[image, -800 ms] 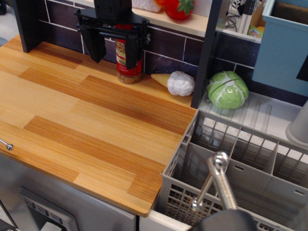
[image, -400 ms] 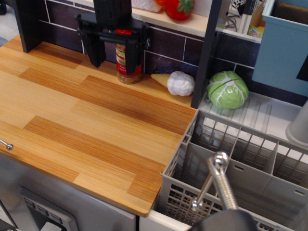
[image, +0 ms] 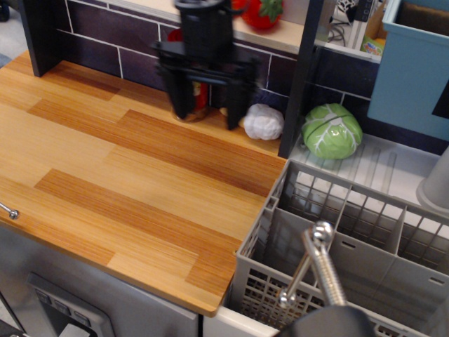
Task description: Move drying rack out of sink
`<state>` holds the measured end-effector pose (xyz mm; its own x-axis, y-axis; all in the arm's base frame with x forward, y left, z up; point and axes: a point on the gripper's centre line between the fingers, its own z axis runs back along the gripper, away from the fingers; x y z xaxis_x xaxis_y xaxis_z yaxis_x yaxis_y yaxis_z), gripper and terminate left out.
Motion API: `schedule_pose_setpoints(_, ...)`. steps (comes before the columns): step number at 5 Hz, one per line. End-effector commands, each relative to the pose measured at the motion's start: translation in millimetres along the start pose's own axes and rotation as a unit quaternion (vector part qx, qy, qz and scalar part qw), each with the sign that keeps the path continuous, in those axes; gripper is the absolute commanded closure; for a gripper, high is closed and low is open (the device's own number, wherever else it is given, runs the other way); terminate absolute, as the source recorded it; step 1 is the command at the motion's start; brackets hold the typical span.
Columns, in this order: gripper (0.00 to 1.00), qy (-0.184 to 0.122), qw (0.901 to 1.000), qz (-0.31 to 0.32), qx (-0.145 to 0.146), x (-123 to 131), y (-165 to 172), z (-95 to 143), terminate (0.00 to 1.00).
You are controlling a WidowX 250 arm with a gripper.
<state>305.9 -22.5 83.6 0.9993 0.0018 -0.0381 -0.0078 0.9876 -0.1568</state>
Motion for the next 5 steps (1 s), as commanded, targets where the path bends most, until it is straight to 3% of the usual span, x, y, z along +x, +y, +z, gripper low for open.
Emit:
schedule_pose_setpoints(1, 0.00, -0.026, 0.9990, -0.003, -0.036, 2.6, -79.4, -10.0, 0.00)
schedule_pose_setpoints(3, 0.00, 0.006, 0.9991, 0.009, -0.042, -0.7, -126.8, -56.9, 0.00)
schedule_pose_setpoints(4, 0.00, -0.005, 0.9992, 0.006, -0.040, -4.7, -135.3, -77.3, 0.00)
schedule_pose_setpoints(5, 0.00, -0.011, 0.9999, 0.008, -0.008, -2.0, -140.5, -99.1, 0.00)
